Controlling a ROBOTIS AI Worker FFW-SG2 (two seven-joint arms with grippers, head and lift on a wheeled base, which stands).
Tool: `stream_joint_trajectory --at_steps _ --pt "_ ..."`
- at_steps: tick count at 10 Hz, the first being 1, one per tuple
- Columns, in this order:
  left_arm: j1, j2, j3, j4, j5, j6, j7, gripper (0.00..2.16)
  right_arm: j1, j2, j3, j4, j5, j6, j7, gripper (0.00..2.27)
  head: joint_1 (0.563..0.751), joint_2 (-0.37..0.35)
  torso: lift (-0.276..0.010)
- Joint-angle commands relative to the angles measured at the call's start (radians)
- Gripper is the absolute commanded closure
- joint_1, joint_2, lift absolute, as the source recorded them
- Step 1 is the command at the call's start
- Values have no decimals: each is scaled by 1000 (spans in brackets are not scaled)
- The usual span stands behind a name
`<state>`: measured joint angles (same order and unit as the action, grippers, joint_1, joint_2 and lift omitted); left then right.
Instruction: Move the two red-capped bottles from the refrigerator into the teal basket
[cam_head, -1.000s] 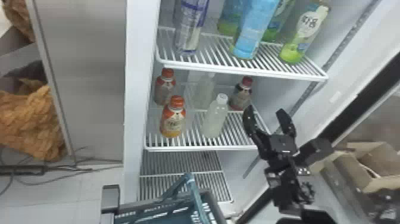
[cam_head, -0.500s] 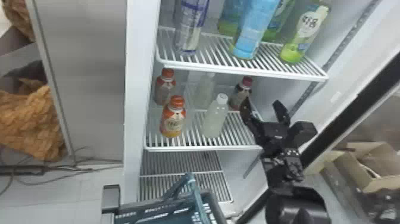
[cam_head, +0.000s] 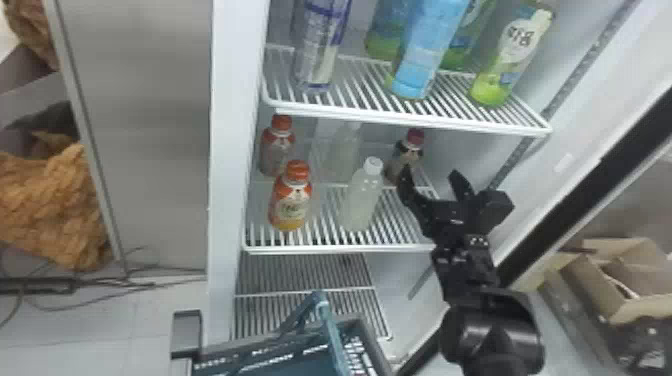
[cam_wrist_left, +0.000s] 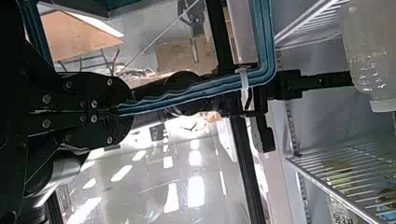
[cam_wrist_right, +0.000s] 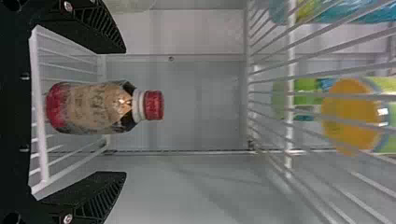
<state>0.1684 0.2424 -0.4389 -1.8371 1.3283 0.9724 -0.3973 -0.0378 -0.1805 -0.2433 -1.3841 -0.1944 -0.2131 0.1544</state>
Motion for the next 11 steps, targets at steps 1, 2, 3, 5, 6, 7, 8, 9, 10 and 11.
stream_joint_trajectory --at_steps 1,2,3,5,6,7,8,9,10,11 --pt "1 0 0 0 2 -1 0 1128 -21 -2 2 43 -3 4 0 79 695 -350 -228" --pt "3 0 0 0 4 -1 0 1128 -38 -2 8 65 5 4 -1 78 695 -350 -228" --pt "3 0 0 0 2 -1 0 1128 -60 -4 18 89 15 4 -3 71 695 -350 -228" --pt "3 -2 0 0 2 -1 0 1128 -117 -14 54 138 17 14 -16 56 695 -350 -228" --pt "1 0 0 0 2 -1 0 1128 -144 -17 66 163 17 17 -27 55 695 -350 -228" --pt "1 -2 0 0 2 -1 0 1128 -171 -19 80 185 17 22 -44 55 695 -350 -228" --pt "1 -2 2 0 2 -1 0 1128 -198 -22 86 202 21 39 -53 50 695 -350 -228" --pt "1 -2 2 0 2 -1 0 1128 -215 -27 90 219 27 51 -61 50 695 -350 -228" --pt "1 -2 2 2 10 2 2 1128 -225 -28 90 224 31 76 -70 50 695 -350 -228" --pt "1 -3 2 5 12 2 2 1128 -237 -31 90 227 31 100 -76 50 695 -350 -228"
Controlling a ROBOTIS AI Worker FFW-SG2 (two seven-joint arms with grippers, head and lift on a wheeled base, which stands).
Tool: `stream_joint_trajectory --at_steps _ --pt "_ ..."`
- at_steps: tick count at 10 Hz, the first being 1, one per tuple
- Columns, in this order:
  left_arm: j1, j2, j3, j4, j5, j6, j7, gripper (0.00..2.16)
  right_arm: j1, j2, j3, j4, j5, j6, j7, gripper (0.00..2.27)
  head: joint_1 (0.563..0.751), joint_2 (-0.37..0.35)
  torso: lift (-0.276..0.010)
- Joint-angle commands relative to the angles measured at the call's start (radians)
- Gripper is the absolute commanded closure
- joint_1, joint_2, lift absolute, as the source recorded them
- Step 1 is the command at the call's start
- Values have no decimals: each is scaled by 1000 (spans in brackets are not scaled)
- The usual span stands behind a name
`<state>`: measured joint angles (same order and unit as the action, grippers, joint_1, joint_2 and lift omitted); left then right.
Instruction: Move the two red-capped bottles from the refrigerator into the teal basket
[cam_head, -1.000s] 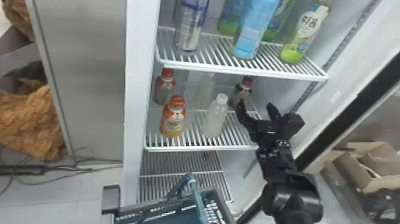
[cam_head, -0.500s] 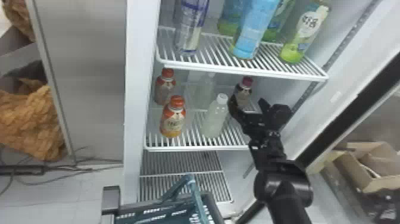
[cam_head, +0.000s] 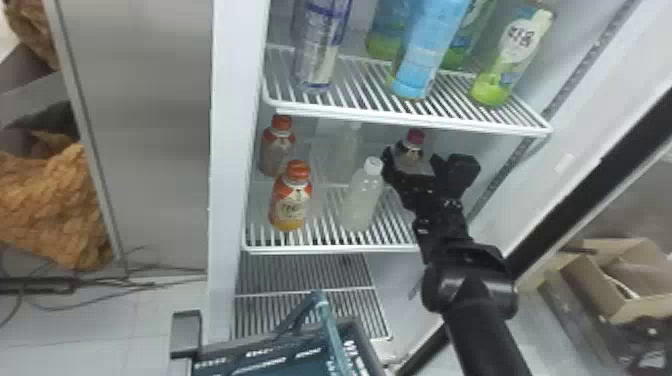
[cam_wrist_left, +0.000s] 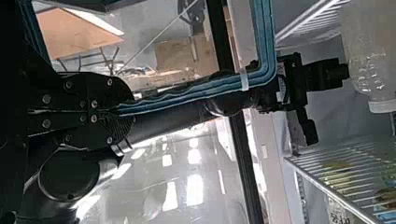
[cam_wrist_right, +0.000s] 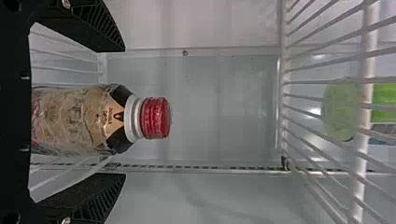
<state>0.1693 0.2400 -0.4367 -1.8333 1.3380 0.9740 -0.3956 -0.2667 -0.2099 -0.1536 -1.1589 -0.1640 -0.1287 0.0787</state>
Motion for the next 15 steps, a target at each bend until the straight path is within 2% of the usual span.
stream_joint_trajectory --at_steps 1,5,8,12,15 --pt "0 -1 0 1 2 0 0 1128 -18 -3 0 7 3 38 -2 50 695 -350 -228" --pt "0 -1 -2 1 2 -2 0 1128 -43 -8 0 16 5 97 -2 125 695 -350 -228" --pt "0 -1 0 1 2 -5 0 1128 -43 -8 0 16 -21 129 -2 654 695 -350 -228" --pt "2 -1 2 1 2 -7 0 1128 -6 -11 0 -55 -57 129 3 659 695 -350 -228" --pt "5 -1 4 1 2 -9 0 1128 119 -14 -28 -239 -77 156 21 659 695 -350 -228"
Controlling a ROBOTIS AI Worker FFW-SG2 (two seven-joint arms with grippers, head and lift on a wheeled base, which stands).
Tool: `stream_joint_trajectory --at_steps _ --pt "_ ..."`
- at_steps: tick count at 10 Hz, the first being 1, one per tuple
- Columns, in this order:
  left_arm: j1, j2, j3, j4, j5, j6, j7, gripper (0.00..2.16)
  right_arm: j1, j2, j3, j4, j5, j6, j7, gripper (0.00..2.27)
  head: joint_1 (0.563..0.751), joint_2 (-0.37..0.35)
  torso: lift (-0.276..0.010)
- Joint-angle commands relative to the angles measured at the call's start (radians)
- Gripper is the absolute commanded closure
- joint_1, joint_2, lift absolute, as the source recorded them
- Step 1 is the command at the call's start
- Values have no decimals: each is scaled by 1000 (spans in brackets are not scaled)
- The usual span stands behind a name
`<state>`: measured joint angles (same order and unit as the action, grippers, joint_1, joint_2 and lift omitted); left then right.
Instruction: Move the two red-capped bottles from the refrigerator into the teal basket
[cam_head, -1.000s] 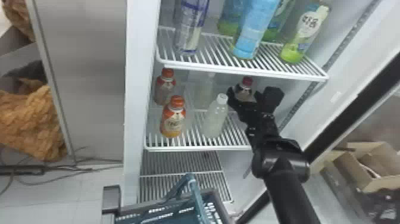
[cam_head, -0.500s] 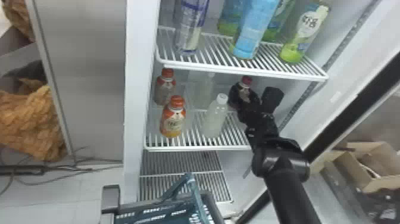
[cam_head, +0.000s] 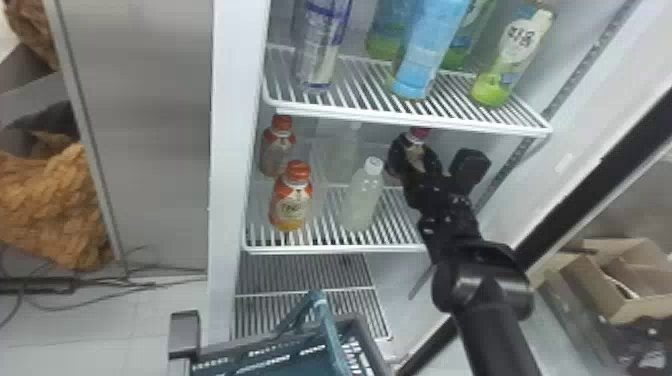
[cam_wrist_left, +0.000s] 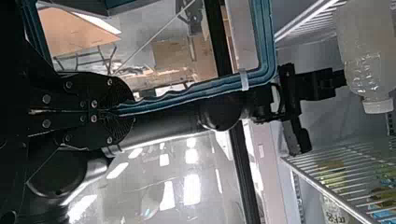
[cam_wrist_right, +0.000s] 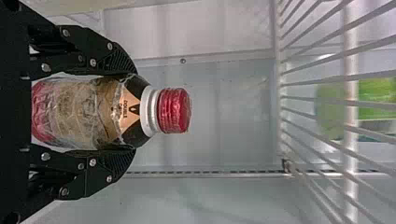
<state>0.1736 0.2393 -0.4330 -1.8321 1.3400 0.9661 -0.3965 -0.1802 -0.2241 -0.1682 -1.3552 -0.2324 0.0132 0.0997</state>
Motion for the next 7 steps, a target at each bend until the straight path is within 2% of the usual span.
stream_joint_trajectory --at_steps 1,4,7 --pt "1 0 0 0 0 -2 1 1128 82 0 -23 -87 -67 21 20 659 695 -350 -228" --pt "1 0 2 0 0 -2 -1 1128 219 8 -43 -212 -149 21 31 659 695 -350 -228" --pt "1 1 2 0 0 -2 -1 1128 303 8 -65 -332 -141 21 49 659 695 -350 -228"
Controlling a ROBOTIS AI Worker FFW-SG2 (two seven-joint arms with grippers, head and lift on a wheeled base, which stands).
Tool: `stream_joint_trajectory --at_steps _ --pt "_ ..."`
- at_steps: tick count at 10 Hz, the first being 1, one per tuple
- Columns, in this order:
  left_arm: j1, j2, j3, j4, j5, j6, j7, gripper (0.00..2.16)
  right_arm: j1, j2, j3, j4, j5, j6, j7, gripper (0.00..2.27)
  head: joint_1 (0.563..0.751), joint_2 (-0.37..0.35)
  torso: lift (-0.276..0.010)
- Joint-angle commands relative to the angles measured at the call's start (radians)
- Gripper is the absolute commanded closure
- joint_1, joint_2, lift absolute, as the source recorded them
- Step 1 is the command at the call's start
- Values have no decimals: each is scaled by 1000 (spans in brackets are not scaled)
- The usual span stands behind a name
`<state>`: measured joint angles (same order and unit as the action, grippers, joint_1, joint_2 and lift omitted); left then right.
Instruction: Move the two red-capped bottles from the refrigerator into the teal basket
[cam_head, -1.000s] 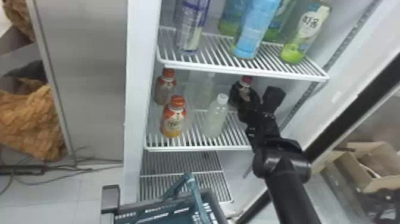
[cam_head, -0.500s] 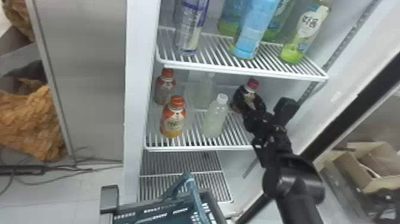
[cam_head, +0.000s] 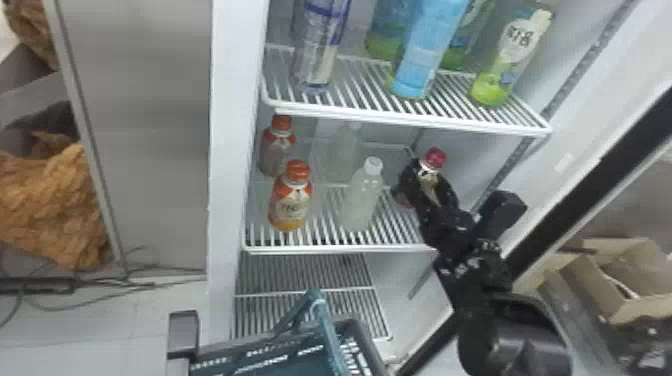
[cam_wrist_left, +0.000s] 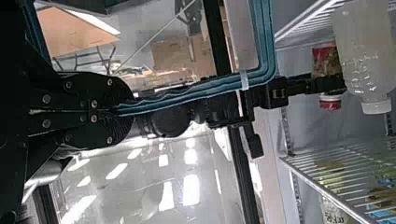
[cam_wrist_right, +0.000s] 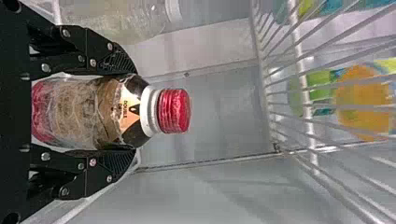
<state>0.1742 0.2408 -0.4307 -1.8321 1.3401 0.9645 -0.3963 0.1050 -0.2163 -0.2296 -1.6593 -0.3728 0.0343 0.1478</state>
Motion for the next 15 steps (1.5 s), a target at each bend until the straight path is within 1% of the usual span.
stream_joint_trajectory --at_steps 1,3,5,7,9,11,13,15 --pt "0 0 0 0 0 0 1 1128 47 0 -16 -65 -10 2 10 659 695 -350 -228" --pt "0 0 2 0 0 -2 -1 1128 118 6 -44 -173 -12 54 29 659 695 -350 -228" --pt "2 -1 4 0 0 -2 1 1128 197 23 -85 -276 -32 93 45 659 695 -350 -228" --pt "2 -1 4 0 0 -5 1 1128 278 40 -101 -374 -44 118 59 659 695 -350 -228" --pt "2 -1 4 0 0 -5 -1 1128 322 46 -113 -421 -58 160 82 659 695 -350 -228" --pt "5 -1 10 0 -8 -5 -1 1128 373 55 -141 -509 -52 258 102 659 695 -350 -228" --pt "7 -3 14 0 -16 -7 -1 1128 410 75 -169 -539 -60 282 127 659 695 -350 -228" --pt "10 -5 20 0 -20 -12 -1 1128 467 91 -181 -607 -62 356 156 660 695 -350 -228"
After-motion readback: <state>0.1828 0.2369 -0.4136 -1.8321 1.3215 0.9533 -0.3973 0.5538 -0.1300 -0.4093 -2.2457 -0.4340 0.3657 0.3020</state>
